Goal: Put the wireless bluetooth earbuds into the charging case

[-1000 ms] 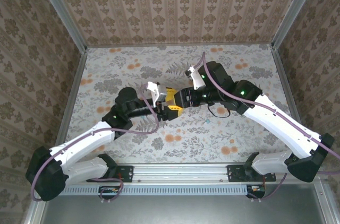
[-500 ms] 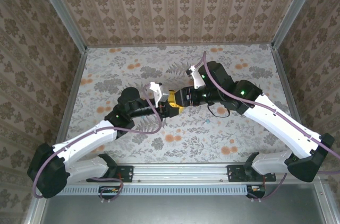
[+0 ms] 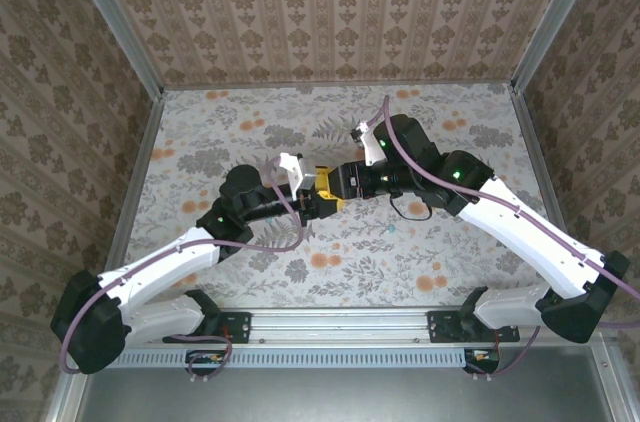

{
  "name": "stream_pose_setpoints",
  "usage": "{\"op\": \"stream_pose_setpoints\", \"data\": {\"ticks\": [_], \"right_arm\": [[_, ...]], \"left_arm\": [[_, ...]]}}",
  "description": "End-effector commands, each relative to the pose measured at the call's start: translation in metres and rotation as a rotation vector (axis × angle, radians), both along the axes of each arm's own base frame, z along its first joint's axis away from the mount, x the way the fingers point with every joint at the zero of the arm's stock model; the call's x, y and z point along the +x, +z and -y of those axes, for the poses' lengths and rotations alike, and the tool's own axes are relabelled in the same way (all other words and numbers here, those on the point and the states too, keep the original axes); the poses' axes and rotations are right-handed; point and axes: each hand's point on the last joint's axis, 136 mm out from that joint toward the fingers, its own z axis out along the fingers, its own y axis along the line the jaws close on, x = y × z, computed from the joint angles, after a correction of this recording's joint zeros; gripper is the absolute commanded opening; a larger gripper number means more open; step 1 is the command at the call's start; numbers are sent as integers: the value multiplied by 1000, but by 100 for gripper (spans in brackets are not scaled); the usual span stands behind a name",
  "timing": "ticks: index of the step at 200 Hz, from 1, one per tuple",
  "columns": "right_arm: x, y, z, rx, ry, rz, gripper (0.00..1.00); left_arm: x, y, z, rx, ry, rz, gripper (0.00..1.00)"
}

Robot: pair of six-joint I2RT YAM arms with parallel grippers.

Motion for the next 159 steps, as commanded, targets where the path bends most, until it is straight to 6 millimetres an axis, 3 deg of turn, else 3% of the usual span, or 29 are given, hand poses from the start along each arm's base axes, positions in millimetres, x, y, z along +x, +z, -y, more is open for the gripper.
{"op": "stream_pose_setpoints", "data": {"ticks": [1, 39, 159], "right_arm": [[-8, 11, -4, 38, 36, 12, 43], [-8, 12, -2, 37, 29, 17, 43], [-8, 11, -3, 22, 38, 12, 43]], "left_arm": [[-3, 18, -4, -44, 0, 38, 35], [-4, 16, -6, -25, 6, 45, 49], [-6, 12, -8, 1, -4, 42, 55]]}}
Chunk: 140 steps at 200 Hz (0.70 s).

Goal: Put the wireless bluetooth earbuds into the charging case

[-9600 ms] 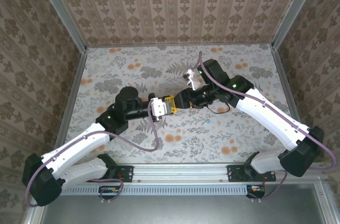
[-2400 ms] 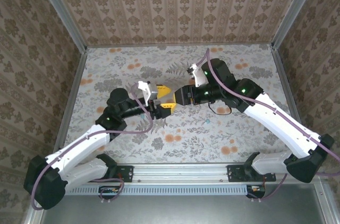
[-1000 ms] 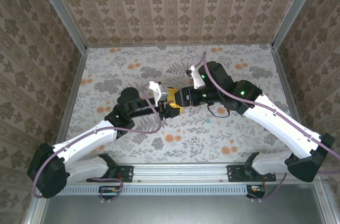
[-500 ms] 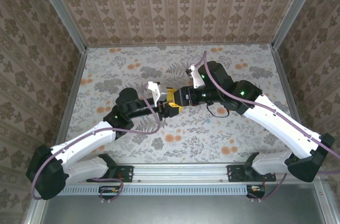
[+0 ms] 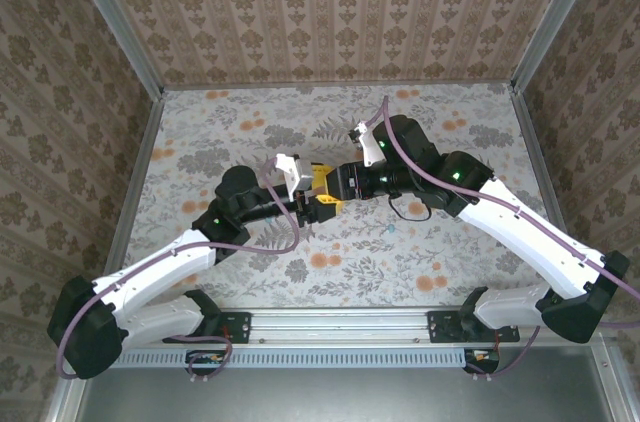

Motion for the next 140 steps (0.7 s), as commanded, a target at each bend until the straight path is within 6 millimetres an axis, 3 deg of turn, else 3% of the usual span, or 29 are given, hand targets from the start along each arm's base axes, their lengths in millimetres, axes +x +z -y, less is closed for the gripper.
{"op": "stream_pose_setpoints", "data": {"ticks": [1, 140], "right_arm": [[-5, 9, 0, 10, 23, 12, 43], [-5, 6, -2, -1, 33, 5, 43]], "left_arm": [[-2, 7, -3, 1, -8, 25, 55], [1, 10, -2, -20, -12, 10, 53]]}}
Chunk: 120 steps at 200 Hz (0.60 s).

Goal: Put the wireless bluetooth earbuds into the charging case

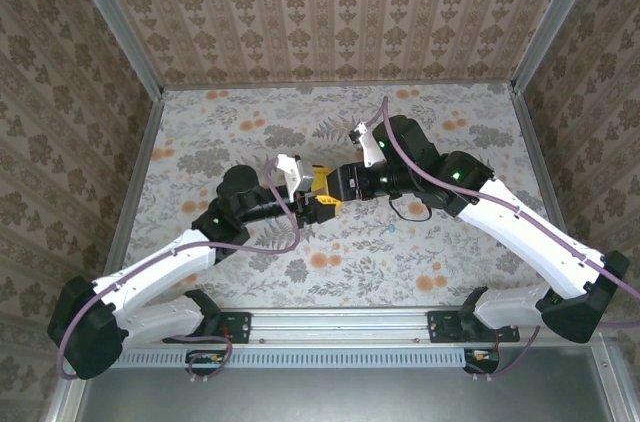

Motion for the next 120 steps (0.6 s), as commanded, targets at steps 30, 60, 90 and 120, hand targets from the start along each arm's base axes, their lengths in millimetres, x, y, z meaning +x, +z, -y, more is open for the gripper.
{"op": "stream_pose_setpoints", "data": {"ticks": [30, 60, 90, 120], "right_arm": [[-6, 8, -2, 9, 32, 9, 43], [-6, 7, -3, 7, 35, 6, 44], [-7, 5, -4, 5, 42, 0, 47], [-8, 9, -5, 25, 42, 7, 58]], "left_arm": [[0, 15, 0, -38, -15, 22, 45], [0, 15, -1, -46, -11, 22, 33], [2, 16, -3, -61, 3, 18, 30], [3, 13, -6, -65, 9, 7, 29]]}}
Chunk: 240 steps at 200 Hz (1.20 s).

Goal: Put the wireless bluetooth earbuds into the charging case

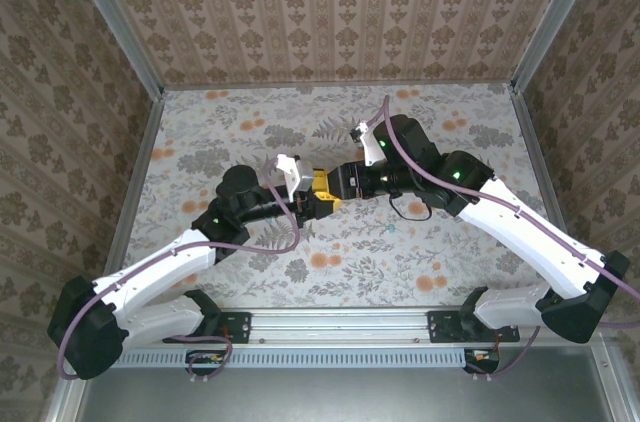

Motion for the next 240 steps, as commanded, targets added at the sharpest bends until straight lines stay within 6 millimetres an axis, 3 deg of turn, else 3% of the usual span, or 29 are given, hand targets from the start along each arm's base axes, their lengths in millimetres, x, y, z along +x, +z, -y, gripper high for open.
{"op": "stream_pose_setpoints", "data": {"ticks": [1, 24, 60, 88, 116, 154, 240], "right_arm": [[-10, 10, -5, 27, 53, 7, 59], [-11, 20, -3, 65, 48, 22, 73], [-14, 42, 5, 160, 58, 56, 75], [-14, 46, 16, 182, 50, 98, 75], [-14, 37, 13, 184, 72, 122, 75], [-17, 8, -2, 129, 138, 88, 75], [-9, 8, -13, 121, 167, 116, 76]], "left_arm": [[2, 13, -5, -60, 10, 3, 29], [5, 11, -11, -79, 22, -10, 29], [6, 6, -21, -94, 41, -26, 29], [1, 7, -31, -120, 26, -35, 28], [-3, 9, -40, -138, 31, -40, 27], [-7, 12, -50, -155, 33, -45, 26], [-10, 15, -52, -161, 16, -54, 25]]}}
